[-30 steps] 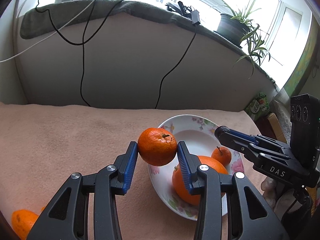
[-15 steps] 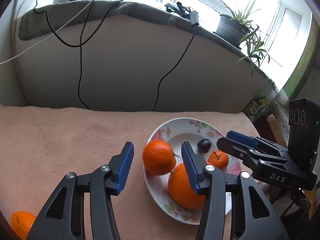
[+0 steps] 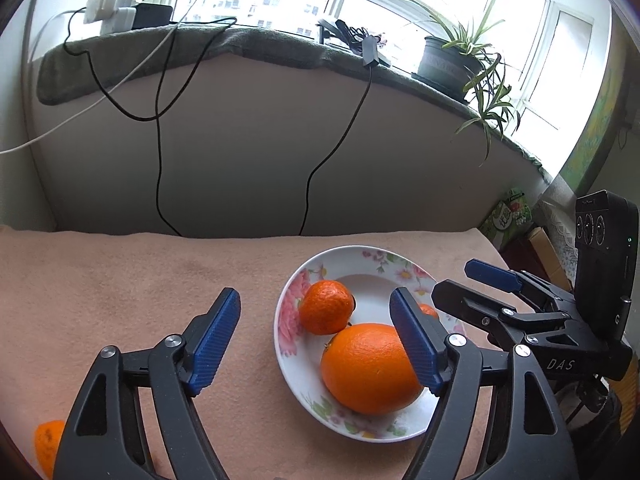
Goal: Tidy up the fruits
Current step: 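Open the left tool to drop the tangerine while the right tool releases the plum, then withdraw both tools from the plate and move toward the large tangerine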
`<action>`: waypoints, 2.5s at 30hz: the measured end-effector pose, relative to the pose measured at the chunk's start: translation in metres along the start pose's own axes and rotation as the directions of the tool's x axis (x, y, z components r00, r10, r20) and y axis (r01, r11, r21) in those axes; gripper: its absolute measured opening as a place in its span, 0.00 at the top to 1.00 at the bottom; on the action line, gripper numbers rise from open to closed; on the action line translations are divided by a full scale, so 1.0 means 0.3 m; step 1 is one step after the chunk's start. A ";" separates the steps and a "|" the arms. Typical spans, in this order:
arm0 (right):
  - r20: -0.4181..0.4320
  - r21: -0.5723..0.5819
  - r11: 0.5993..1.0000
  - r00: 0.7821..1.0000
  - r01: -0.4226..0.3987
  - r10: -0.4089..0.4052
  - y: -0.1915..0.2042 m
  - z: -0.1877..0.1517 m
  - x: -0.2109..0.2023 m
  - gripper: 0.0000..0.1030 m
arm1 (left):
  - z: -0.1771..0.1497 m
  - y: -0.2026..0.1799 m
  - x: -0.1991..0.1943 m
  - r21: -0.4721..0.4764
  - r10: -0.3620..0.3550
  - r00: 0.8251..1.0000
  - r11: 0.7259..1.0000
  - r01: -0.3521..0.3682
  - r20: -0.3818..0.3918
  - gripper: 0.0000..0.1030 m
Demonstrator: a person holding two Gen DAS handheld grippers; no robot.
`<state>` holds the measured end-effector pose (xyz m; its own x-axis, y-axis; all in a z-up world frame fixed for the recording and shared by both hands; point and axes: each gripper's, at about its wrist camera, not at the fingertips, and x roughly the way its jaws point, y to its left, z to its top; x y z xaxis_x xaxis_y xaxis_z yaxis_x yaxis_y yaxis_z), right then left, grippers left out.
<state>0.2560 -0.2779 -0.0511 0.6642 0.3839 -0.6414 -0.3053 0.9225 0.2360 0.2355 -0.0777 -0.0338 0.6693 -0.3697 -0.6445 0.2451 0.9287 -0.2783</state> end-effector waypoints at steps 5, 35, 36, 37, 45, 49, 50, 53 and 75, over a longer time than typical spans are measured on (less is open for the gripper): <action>0.003 0.006 1.000 1.000 0.011 -0.011 0.002 -0.006 -0.018 0.06 | -0.003 -0.007 -0.019 0.003 0.009 1.000 1.000 -0.009 0.005 0.25; 0.048 0.006 0.997 0.996 -0.075 0.075 0.191 -0.049 -0.187 0.06 | -0.083 0.062 -0.342 -0.052 0.055 0.991 0.997 -0.049 0.125 0.20; 0.044 0.003 0.997 0.996 -0.080 0.080 0.204 -0.052 -0.189 0.06 | -0.088 0.068 -0.356 -0.056 0.060 0.990 0.997 -0.053 0.129 0.20; 0.039 -0.002 0.996 0.996 -0.084 0.084 0.216 -0.055 -0.190 0.06 | -0.091 0.075 -0.367 -0.060 0.065 0.989 0.997 -0.058 0.133 0.20; 0.023 -0.044 0.992 0.992 -0.122 0.123 0.315 -0.076 -0.188 0.00 | -0.141 0.170 -0.458 -0.109 0.121 0.982 0.988 -0.105 0.146 0.20; 0.008 -0.059 0.987 0.988 -0.151 0.151 0.361 -0.082 -0.177 0.00 | -0.177 0.231 -0.497 -0.142 0.155 0.977 0.981 -0.134 0.147 0.20; 0.004 -0.064 0.986 0.988 -0.157 0.157 0.373 -0.084 -0.172 0.00 | -0.187 0.246 -0.506 -0.152 0.163 0.976 0.978 -0.141 0.146 0.20; -0.013 -0.077 0.981 0.984 -0.180 0.180 0.410 -0.091 -0.156 0.00 | -0.217 0.292 -0.529 -0.179 0.183 0.973 0.971 -0.157 0.141 0.20; -0.251 -0.061 0.920 0.898 -0.388 0.362 0.674 -0.128 0.083 0.00 | -0.411 0.457 -0.520 -0.283 0.184 0.981 0.946 -0.161 0.059 0.20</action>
<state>0.1846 -0.0833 -0.0472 0.3146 0.6688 -0.6736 -0.5801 0.6971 0.4213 0.0783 0.1037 -0.0593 0.7430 -0.1898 -0.6418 -0.0741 0.9297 -0.3607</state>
